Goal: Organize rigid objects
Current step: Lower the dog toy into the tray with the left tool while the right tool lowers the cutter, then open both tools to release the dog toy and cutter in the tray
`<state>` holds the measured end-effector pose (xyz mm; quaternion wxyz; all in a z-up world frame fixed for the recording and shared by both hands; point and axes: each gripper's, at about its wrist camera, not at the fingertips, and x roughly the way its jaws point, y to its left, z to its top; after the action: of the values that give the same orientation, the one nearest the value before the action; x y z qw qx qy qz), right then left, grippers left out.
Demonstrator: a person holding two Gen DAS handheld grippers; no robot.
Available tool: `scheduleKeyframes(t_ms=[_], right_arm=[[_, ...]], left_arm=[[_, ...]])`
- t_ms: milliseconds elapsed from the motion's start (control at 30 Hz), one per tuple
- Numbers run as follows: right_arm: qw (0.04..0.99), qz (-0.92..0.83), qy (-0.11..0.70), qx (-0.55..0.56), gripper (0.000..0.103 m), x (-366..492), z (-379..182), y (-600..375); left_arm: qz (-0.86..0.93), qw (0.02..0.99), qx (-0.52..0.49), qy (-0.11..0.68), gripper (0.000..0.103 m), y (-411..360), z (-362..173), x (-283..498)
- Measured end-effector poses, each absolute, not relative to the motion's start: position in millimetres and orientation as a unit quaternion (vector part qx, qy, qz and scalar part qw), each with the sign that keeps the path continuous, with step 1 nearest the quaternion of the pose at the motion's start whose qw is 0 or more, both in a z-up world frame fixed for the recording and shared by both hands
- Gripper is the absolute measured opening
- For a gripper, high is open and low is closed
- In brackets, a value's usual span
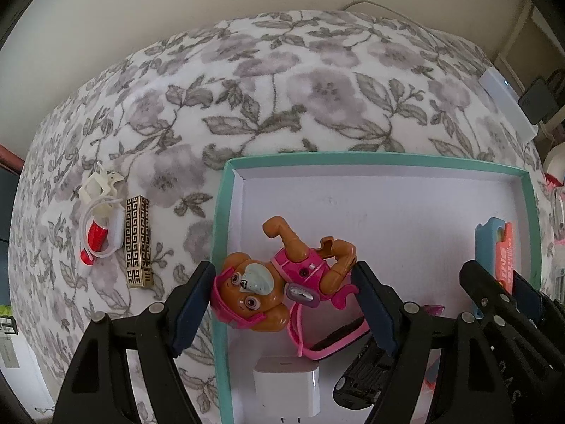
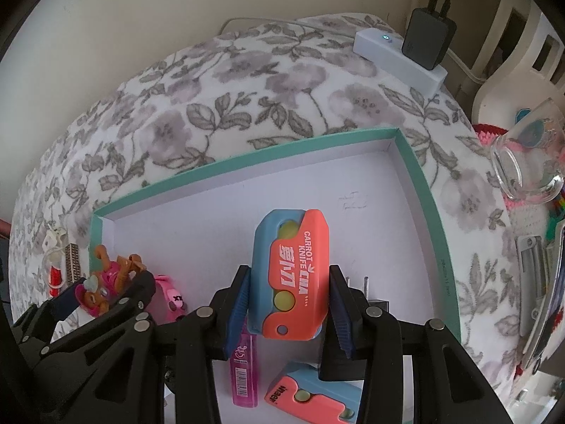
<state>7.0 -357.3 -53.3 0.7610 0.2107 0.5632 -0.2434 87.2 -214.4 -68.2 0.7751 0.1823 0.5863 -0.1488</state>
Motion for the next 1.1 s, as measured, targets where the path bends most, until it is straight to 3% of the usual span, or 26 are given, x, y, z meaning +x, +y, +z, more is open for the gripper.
scheduleKeyframes(t_ms=[667, 1100], right_arm=[[0.754, -0.243, 0.576, 0.203, 0.048, 9.7, -54.5, -357.6], [0.776, -0.244, 0.550, 0.191, 0.064, 10.9, -17.6, -354.9]], left_arm=[[-0.143, 0.772, 0.181, 0.593, 0.080, -214.6, -67.3, 90.5], [-0.141, 0.790, 0.139, 0.581, 0.082, -193.5, -40.5, 103.7]])
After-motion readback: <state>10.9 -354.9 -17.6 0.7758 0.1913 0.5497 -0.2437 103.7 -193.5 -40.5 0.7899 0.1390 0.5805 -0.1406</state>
